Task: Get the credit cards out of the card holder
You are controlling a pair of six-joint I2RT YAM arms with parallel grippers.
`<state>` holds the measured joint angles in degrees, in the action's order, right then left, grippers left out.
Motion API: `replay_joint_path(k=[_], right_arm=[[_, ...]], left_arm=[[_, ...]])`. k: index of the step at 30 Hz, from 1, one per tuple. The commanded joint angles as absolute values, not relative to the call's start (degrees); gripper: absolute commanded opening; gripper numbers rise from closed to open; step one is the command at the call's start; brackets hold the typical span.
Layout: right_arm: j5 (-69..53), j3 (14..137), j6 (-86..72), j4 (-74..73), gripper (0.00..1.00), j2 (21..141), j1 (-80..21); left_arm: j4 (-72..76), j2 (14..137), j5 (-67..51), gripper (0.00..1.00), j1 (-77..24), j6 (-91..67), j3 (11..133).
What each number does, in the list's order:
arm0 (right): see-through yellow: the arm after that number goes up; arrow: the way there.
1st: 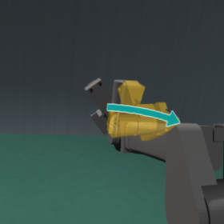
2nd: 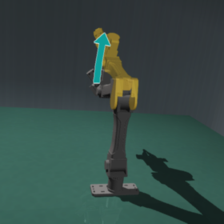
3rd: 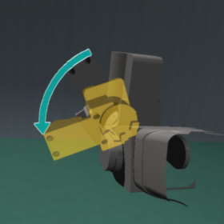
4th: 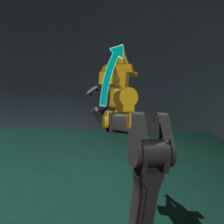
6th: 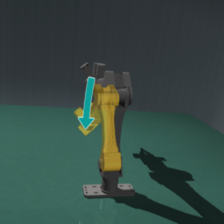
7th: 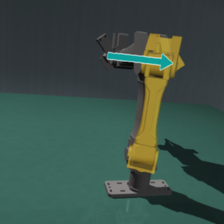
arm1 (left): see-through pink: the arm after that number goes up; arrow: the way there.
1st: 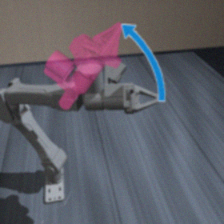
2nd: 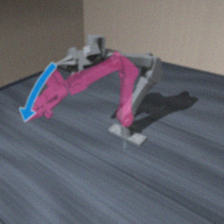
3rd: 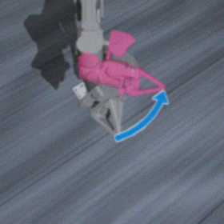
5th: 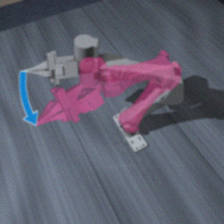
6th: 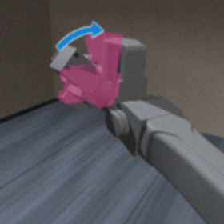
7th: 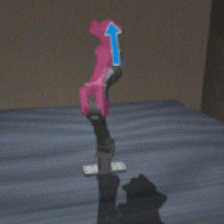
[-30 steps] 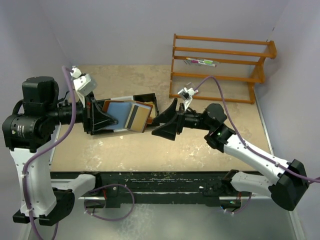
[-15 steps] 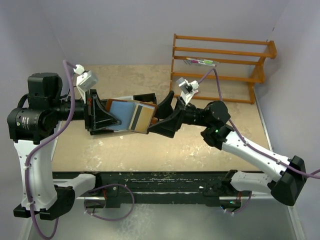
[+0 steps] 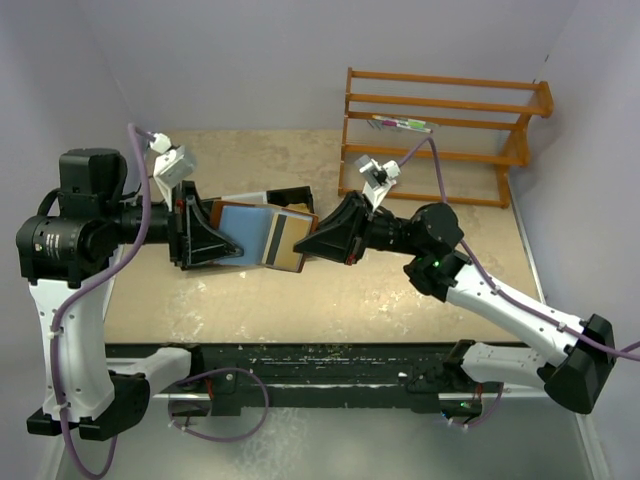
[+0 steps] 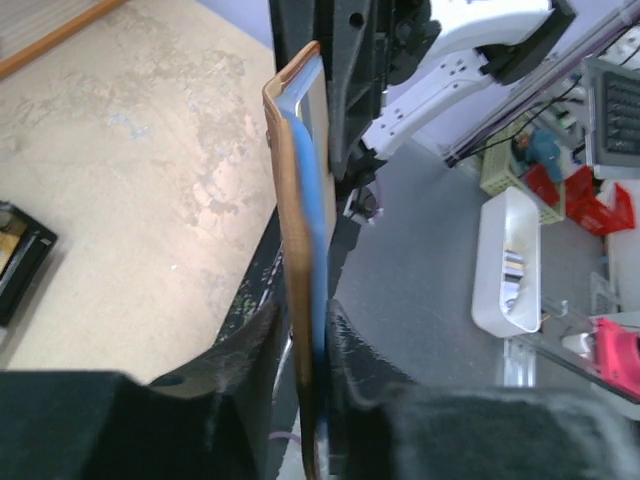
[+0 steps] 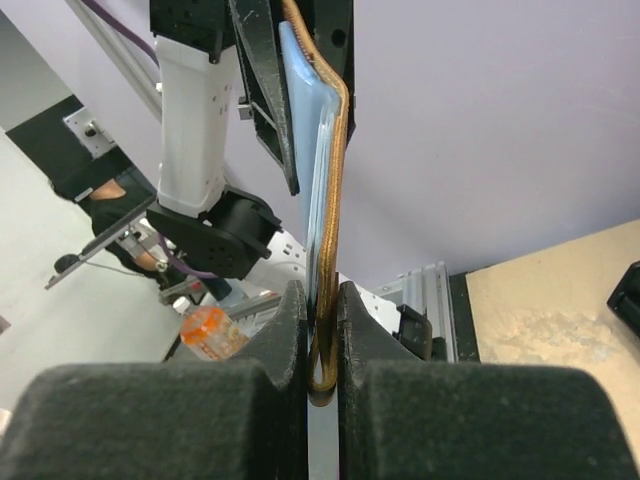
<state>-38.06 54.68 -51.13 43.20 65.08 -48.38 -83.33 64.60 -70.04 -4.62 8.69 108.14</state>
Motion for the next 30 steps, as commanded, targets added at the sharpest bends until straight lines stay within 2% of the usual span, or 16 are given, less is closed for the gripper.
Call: replay_joint_path(k=[1,5,7,8,18,23,30], right_arm=[[-38.4,57.1,-51.3,46.0,0.00,63.7,-48.7],[-37.4,57.2,-49.5,41.3,0.00,63.8,-48.7],[-36.6,59.7,-47.4,37.1,0.00,64.3,-48.8],[-36.4,60.6,-46.6,34.9,0.00,64.7,-48.9],[-36.9,77.4,-25.8,2.5,0.00,74.3,-52.6],[-39.0,84.2,-16.8,-7.4,0.00,78.2,-55.7],[-41.2,96.9,-6.7,-22.8,0.00,85.7,-58.7]], left_arm=[[-85.6,64.8,-59.8,0.37,-4.6,13.8,108.3],[-83.1,64.1,-44.2,0.54,-4.6,15.0,107.2],[-80.4,62.7,-40.8,0.65,-4.6,14.1,107.1],[-79.3,62.0,-40.6,0.67,-4.6,14.0,107.3],[-82.6,60.5,-48.7,0.75,-4.6,25.5,116.4],[-84.1,59.3,-54.7,0.78,-4.6,28.8,113.8],[-88.0,61.5,-59.6,0.76,-4.6,34.1,106.4]])
